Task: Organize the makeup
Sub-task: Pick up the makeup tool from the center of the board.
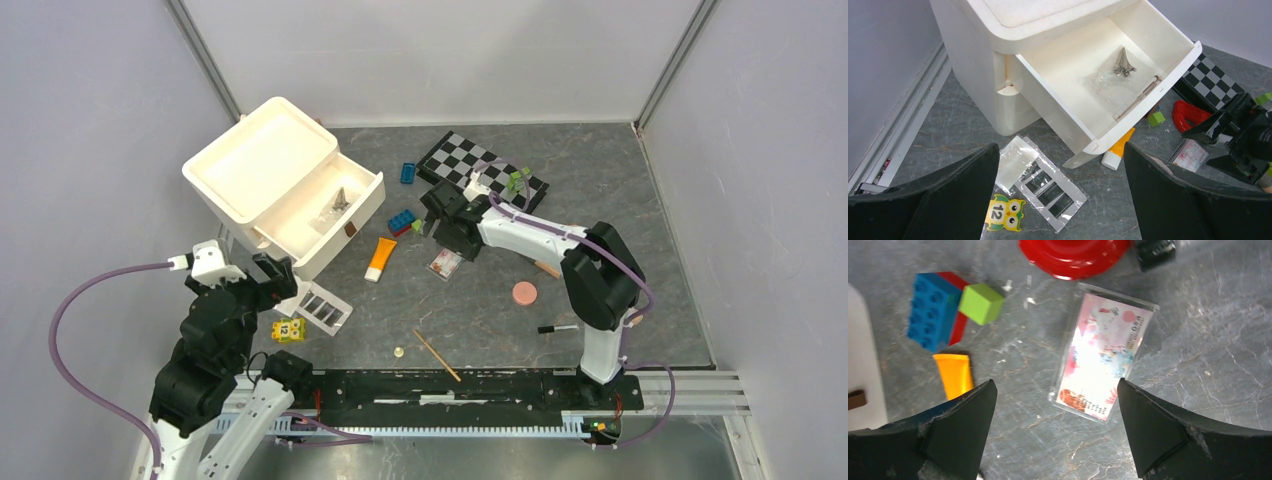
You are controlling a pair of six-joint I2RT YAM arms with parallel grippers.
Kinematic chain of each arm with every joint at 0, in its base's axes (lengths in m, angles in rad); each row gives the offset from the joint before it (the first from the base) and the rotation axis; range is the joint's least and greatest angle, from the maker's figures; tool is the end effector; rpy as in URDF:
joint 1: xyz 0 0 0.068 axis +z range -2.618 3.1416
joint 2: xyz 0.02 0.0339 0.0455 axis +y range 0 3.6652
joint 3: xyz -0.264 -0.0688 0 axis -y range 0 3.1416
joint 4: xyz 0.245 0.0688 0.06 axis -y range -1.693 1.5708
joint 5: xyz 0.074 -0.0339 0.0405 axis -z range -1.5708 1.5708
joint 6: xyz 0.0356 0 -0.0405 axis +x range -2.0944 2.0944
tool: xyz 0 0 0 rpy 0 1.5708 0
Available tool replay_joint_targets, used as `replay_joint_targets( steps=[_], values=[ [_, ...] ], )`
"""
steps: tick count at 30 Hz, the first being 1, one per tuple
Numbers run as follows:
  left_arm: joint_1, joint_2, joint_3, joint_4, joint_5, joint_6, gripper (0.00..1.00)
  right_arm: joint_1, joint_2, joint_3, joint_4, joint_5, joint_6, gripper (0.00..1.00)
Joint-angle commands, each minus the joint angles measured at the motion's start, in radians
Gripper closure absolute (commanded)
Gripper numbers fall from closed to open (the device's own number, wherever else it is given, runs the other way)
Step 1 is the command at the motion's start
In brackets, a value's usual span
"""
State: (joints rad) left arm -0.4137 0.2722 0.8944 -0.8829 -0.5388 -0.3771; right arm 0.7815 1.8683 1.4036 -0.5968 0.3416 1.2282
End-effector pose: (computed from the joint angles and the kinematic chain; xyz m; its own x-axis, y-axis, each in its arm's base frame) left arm 0.0356 0.0043 0.3491 -0.1793 -0.2664 -0.9470 -0.1882 0.9541 -0.2328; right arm 0.2893 0.2703 0.2158 -0.7241 0.5317 -0.4393 0.3998 0.8426 0.3610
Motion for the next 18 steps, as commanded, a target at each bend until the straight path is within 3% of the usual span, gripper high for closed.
replay_joint_targets(
  steps=[1,18],
  values=[
    [0.006,-0.011,-0.003,0.039,0.019,0.041,0.00,0.002,0.039,0.000,-0.095,0.025,0.133,0.03],
    [0.006,-0.030,-0.005,0.042,0.023,0.043,0.00,0.004,0.173,0.056,-0.165,0.015,0.139,0.08]
  ],
)
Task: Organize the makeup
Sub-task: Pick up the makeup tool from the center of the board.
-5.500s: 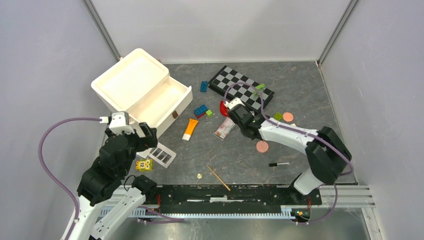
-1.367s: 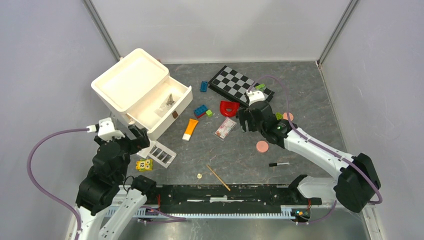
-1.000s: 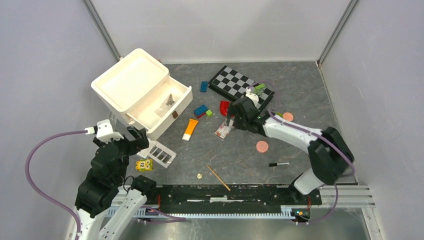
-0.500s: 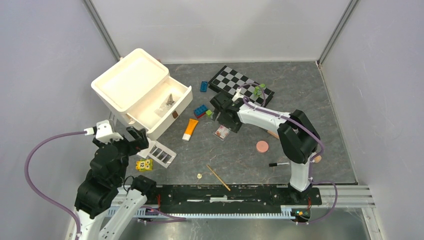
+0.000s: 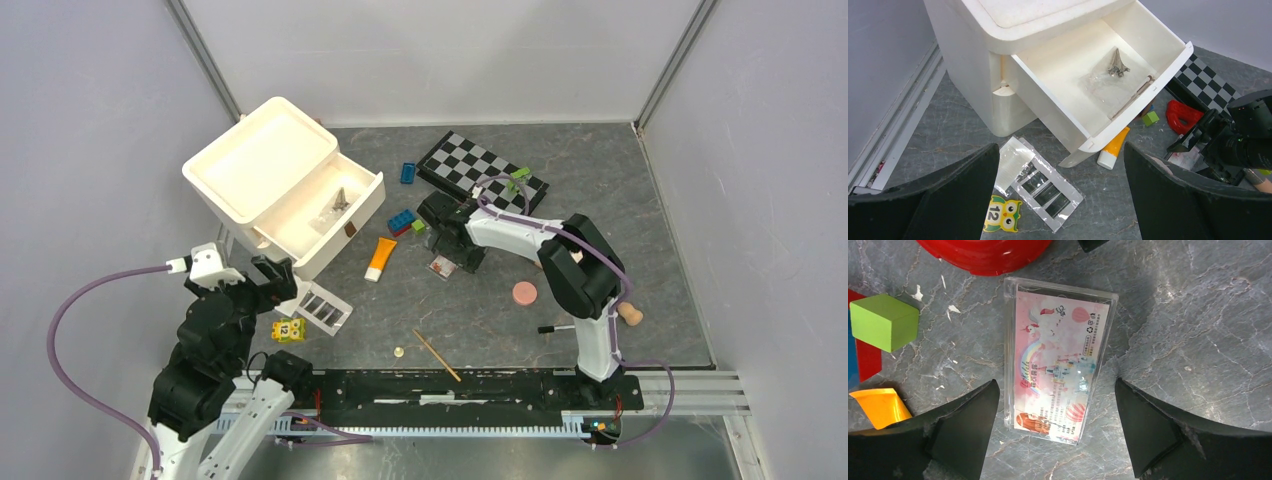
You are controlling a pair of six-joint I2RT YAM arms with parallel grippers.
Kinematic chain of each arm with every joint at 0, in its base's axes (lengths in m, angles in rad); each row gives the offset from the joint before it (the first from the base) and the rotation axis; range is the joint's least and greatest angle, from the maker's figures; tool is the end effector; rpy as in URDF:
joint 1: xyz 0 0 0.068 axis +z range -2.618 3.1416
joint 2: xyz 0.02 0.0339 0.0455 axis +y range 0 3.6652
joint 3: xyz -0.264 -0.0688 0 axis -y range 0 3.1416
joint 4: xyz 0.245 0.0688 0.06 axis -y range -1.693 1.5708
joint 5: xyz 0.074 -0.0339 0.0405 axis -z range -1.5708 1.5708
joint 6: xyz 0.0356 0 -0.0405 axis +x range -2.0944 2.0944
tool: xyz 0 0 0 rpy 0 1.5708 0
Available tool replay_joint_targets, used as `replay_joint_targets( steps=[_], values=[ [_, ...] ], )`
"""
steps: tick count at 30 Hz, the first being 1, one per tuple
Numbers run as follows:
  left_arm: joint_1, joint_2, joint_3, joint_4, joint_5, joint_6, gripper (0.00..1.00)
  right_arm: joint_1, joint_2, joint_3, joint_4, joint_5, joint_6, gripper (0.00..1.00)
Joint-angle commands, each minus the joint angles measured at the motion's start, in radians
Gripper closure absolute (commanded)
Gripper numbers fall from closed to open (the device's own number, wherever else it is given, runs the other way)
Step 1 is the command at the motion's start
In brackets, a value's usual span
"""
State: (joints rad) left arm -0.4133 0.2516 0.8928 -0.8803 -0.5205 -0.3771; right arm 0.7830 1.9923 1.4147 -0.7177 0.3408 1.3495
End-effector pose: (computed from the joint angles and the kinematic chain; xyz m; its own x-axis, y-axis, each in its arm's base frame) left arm 0.0315 0.0055 0.3490 -0.1670 -0.2756 -0.9467 -0.1673 0.9541 -0.2482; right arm 0.2886 0.2704 0.1674 -0.7355 0.5653 -0.3735 0.5337 0.8230 0.1948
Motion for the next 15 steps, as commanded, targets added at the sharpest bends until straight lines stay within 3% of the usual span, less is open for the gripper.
replay_joint_targets(
  steps=[1,15],
  values=[
    [0.007,-0.009,-0.003,0.040,0.006,0.043,0.00,0.002,0.060,0.058,-0.053,0.022,0.014,0.08],
    [0.006,-0.022,-0.003,0.038,-0.004,0.043,0.00,0.002,0.154,0.101,-0.102,0.103,-0.061,0.20]
  ],
)
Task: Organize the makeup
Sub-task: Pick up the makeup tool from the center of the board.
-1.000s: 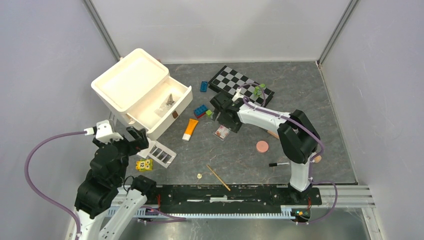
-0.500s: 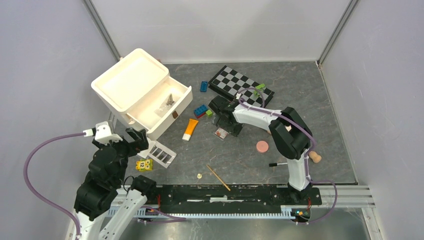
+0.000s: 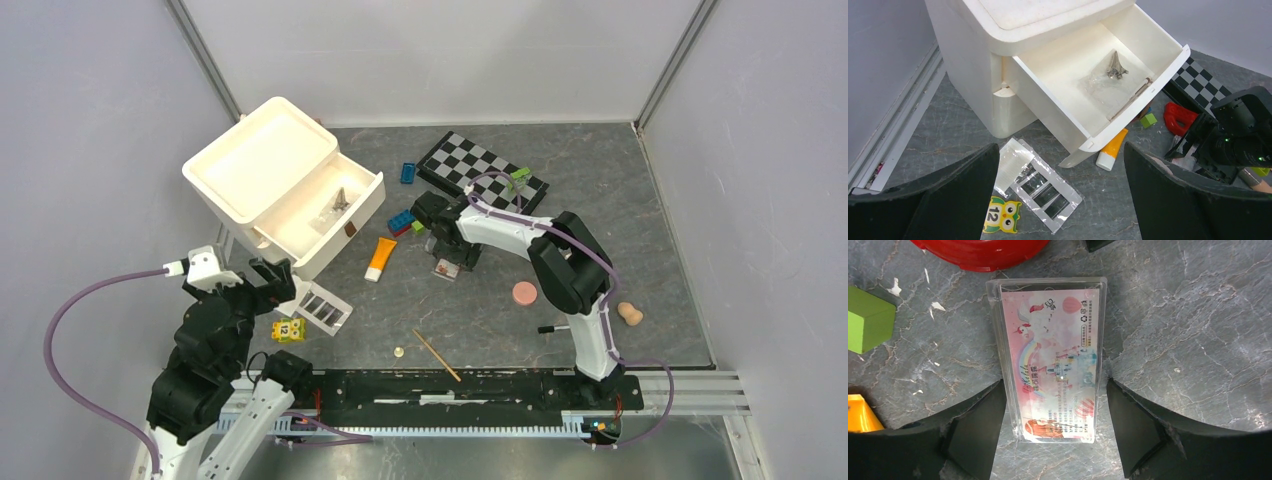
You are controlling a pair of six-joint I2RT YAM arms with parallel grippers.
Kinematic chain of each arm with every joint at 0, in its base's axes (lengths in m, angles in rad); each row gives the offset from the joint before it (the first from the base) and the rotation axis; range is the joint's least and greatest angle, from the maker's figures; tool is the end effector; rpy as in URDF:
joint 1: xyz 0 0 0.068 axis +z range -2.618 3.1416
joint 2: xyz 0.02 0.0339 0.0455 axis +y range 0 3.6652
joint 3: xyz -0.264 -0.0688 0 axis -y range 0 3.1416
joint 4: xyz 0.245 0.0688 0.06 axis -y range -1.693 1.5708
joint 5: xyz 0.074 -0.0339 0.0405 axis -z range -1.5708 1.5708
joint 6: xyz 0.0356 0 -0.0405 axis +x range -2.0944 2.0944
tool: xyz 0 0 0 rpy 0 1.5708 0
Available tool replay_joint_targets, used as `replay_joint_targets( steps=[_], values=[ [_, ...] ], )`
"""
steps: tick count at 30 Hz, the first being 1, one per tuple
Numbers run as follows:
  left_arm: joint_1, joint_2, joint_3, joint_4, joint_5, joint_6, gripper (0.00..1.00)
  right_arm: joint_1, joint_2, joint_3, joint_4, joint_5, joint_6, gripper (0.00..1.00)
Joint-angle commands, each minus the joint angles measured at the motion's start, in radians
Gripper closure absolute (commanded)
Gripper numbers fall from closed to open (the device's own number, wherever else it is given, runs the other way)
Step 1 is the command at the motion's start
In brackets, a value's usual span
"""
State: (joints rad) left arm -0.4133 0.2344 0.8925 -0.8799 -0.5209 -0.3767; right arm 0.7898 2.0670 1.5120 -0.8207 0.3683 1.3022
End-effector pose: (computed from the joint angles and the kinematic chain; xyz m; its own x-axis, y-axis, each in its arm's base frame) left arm 0.0279 0.0071 0.3491 -0.1519 -0.2818 -0.9474 -0.1636 0.9525 -0.2570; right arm 0.2951 0.2795 0.1624 -0.7747 0.4961 -0.3920 0.5031 0.8592 0.0932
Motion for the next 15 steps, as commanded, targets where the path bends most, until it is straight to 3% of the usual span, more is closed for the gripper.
replay_joint_targets(
  steps=[1,4,9,15],
  values=[
    [0.006,-0.006,-0.003,0.038,-0.003,0.042,0.00,-0.006,0.085,0.002,-0.004,0.082,-0.018,0.22],
    [0.006,-0.005,-0.004,0.037,-0.004,0.042,0.00,-0.007,0.078,-0.019,0.012,0.091,-0.041,0.26],
    [0.006,-0.003,-0.004,0.038,-0.004,0.042,0.00,-0.008,-0.017,-0.093,0.097,0.165,-0.119,0.48],
    [0.006,0.002,-0.004,0.037,-0.005,0.042,0.00,-0.007,-0.160,-0.132,0.127,0.288,-0.251,0.64]
  ],
)
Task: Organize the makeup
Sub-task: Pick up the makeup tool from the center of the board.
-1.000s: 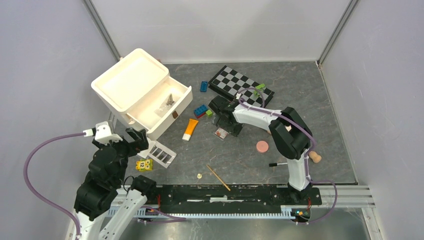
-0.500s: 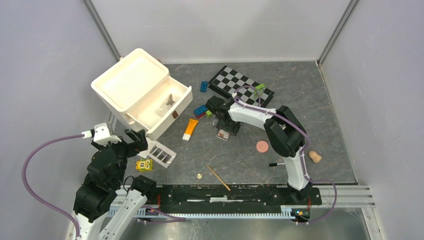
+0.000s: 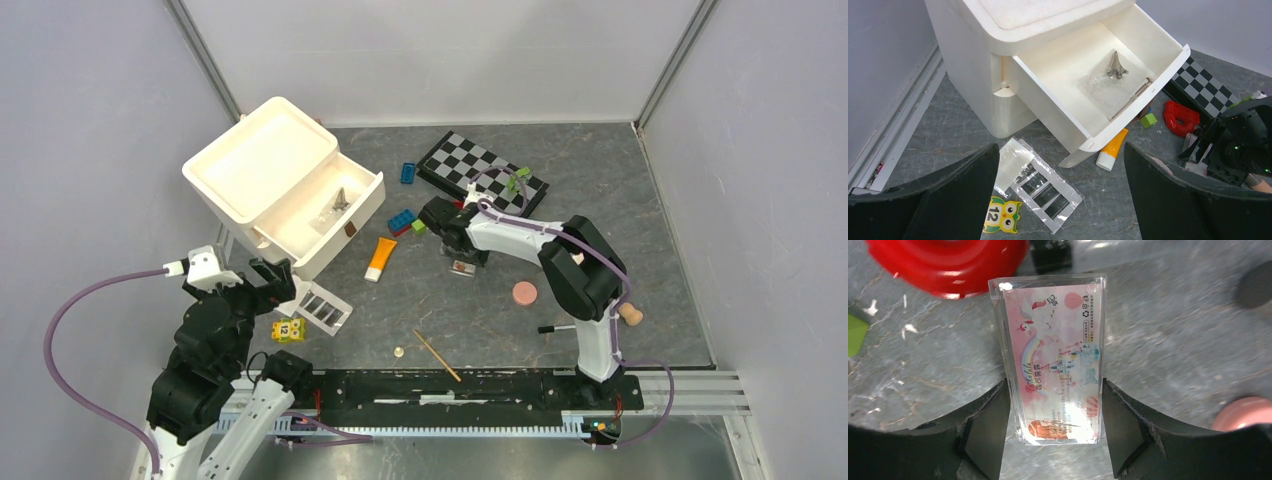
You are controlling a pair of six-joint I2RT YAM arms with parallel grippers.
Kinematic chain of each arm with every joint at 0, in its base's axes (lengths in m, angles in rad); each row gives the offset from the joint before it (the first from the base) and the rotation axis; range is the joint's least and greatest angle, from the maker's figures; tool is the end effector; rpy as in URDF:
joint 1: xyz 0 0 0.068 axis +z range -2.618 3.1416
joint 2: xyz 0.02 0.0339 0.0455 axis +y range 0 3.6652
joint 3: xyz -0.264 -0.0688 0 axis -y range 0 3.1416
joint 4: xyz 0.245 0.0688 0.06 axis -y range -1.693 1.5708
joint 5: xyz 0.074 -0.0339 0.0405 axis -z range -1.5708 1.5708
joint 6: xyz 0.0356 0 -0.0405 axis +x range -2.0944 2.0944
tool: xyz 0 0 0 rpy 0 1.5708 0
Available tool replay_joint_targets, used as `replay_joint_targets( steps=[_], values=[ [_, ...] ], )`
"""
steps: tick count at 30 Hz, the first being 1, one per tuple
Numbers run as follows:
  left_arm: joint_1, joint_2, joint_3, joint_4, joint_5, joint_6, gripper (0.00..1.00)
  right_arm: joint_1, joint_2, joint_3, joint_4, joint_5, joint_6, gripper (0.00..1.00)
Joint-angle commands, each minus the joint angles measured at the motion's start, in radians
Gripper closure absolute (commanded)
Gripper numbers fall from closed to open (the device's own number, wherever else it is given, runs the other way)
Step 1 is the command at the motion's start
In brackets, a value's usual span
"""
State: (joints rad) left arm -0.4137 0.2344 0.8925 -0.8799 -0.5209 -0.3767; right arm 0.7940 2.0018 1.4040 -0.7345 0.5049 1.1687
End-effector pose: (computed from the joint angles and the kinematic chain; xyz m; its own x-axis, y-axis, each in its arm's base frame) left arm 0.0279 0.0071 0.3491 -0.1521 -0.2817 -0.9474 -0.1632 0.9525 -0.2570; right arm 0.2867 0.2671 0.1629 -0.7672 0.3684 -0.5250 0.4139 0.9097 0.0335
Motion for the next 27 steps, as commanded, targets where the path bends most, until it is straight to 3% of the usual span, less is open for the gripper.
replay_joint_targets(
  steps=[1,4,9,18,27],
  values=[
    [0.007,0.003,-0.003,0.038,-0.005,0.042,0.00,-0.013,-0.112,-0.026,0.058,0.161,-0.157,0.67],
    [0.006,0.005,-0.003,0.038,-0.006,0.042,0.00,-0.012,-0.158,-0.022,0.089,0.189,-0.285,0.74],
    [0.006,0.005,-0.003,0.037,-0.008,0.042,0.00,-0.012,-0.217,-0.029,0.153,0.200,-0.472,0.77],
    [0.007,0.005,-0.003,0.034,-0.014,0.041,0.00,-0.013,-0.363,-0.188,0.399,0.028,-0.677,0.75],
    [0.007,0.005,-0.003,0.035,-0.016,0.040,0.00,-0.023,-0.457,-0.214,0.512,-0.149,-0.926,0.75]
  ],
)
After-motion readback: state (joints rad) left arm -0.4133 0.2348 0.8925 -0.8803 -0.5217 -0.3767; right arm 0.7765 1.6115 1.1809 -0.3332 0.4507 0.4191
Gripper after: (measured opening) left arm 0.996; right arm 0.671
